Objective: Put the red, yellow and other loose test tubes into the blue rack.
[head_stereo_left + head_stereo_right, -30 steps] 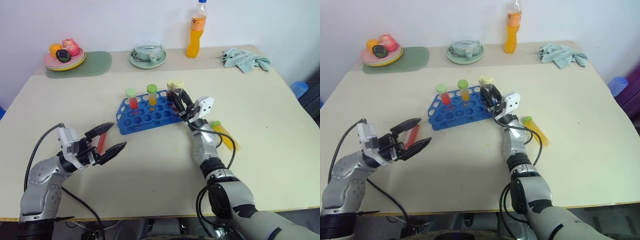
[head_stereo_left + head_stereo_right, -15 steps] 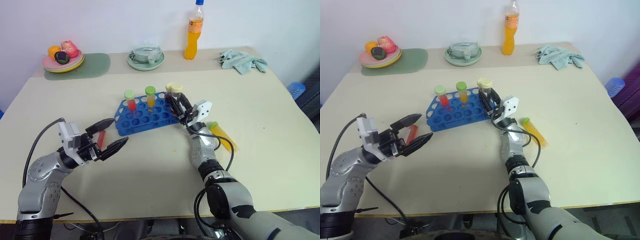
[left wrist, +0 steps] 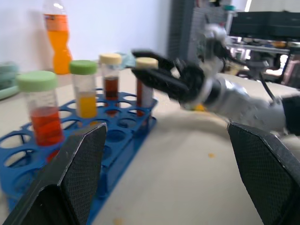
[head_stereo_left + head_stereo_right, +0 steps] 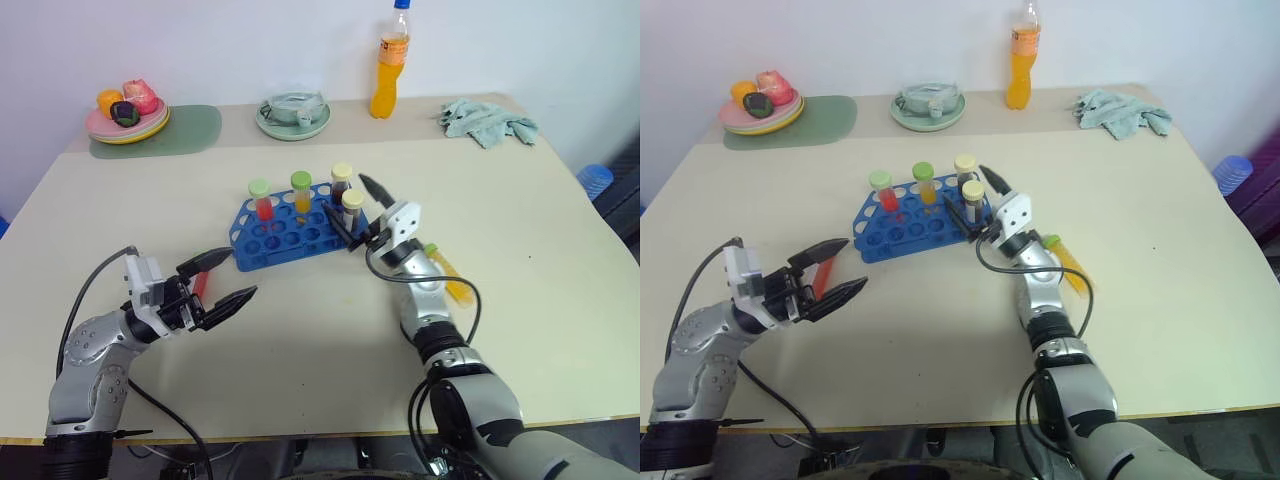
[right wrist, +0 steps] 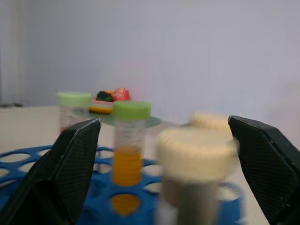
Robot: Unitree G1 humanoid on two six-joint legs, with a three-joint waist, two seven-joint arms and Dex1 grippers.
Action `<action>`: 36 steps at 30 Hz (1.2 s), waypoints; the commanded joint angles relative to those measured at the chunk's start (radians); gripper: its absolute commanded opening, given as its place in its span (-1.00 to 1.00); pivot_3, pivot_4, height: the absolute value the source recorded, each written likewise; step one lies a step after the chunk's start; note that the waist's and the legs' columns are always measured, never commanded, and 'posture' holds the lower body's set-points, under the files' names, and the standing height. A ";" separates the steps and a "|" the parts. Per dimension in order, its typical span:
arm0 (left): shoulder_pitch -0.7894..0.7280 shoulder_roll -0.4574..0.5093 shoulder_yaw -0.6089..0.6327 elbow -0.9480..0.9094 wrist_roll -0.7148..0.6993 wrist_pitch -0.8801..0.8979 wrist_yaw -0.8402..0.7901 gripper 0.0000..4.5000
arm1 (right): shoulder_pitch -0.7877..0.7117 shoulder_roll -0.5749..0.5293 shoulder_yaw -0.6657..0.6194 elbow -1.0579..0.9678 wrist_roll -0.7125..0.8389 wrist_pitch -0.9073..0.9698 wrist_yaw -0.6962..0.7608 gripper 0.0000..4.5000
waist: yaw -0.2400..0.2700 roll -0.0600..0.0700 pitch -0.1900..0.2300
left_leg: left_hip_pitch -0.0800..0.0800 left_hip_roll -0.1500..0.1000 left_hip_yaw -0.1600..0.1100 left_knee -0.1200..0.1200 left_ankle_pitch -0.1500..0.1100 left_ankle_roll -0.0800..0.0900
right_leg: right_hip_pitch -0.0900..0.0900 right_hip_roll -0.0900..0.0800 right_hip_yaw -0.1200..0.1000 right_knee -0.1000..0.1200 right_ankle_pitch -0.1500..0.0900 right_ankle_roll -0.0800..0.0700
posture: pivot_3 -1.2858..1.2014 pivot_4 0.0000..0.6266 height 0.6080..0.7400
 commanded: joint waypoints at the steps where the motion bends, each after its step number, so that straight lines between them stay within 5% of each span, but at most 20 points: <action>1: -0.011 0.002 -0.017 0.023 0.017 -0.049 -0.048 0.87 | 0.046 -0.071 0.027 -0.268 -0.039 0.219 -0.053 0.97 | 0.001 0.000 0.000 | 0.000 0.000 0.000 0.000 0.000 0.000 | 0.000 0.000 0.000 0.000 0.000 0.000 | 0.03 -0.52 1.00; 4: -0.016 0.001 -0.039 0.056 0.035 -0.079 -0.086 0.87 | 0.127 -0.135 0.040 -0.473 -0.154 0.403 -0.162 0.97 | 0.004 0.000 0.000 | -0.001 0.000 0.000 -0.001 0.000 0.000 | -0.001 0.000 0.000 0.000 -0.001 -0.001 | 0.03 -0.52 1.00; 9: -0.030 0.030 -0.083 0.121 0.049 -0.120 -0.215 0.87 | 0.257 -0.367 0.017 -0.843 -0.036 0.915 -0.001 0.97 | 0.010 0.001 0.001 | -0.010 0.000 0.000 0.002 0.000 0.000 | -0.005 -0.001 0.000 0.000 -0.002 -0.004 | 0.03 -0.52 1.00; 16: -0.069 0.058 -0.134 0.191 0.079 -0.154 -0.324 0.87 | 0.291 -0.599 -0.041 -0.972 0.041 1.317 0.058 0.97 | 0.005 0.001 0.001 | -0.016 0.001 0.000 0.003 0.000 0.000 | -0.008 -0.001 -0.002 -0.003 -0.002 -0.003 | 0.03 -0.52 1.00; 26: -0.103 0.034 -0.161 0.217 0.089 -0.162 -0.318 0.87 | 0.244 -0.698 -0.058 -1.030 0.153 1.781 0.045 0.97 | 0.006 0.001 0.001 | -0.019 0.001 0.000 0.003 -0.001 0.005 | -0.008 -0.002 -0.003 -0.010 0.000 0.000 | 0.03 -0.52 1.00; 36: -0.087 0.030 -0.167 0.147 0.084 -0.128 -0.263 0.87 | 0.169 -0.718 0.019 -1.032 0.193 1.952 0.014 0.97 | 0.005 0.001 0.001 | -0.020 0.001 0.000 0.003 -0.001 0.005 | -0.007 -0.002 -0.004 -0.011 0.000 0.001 | 0.03 -0.52 1.00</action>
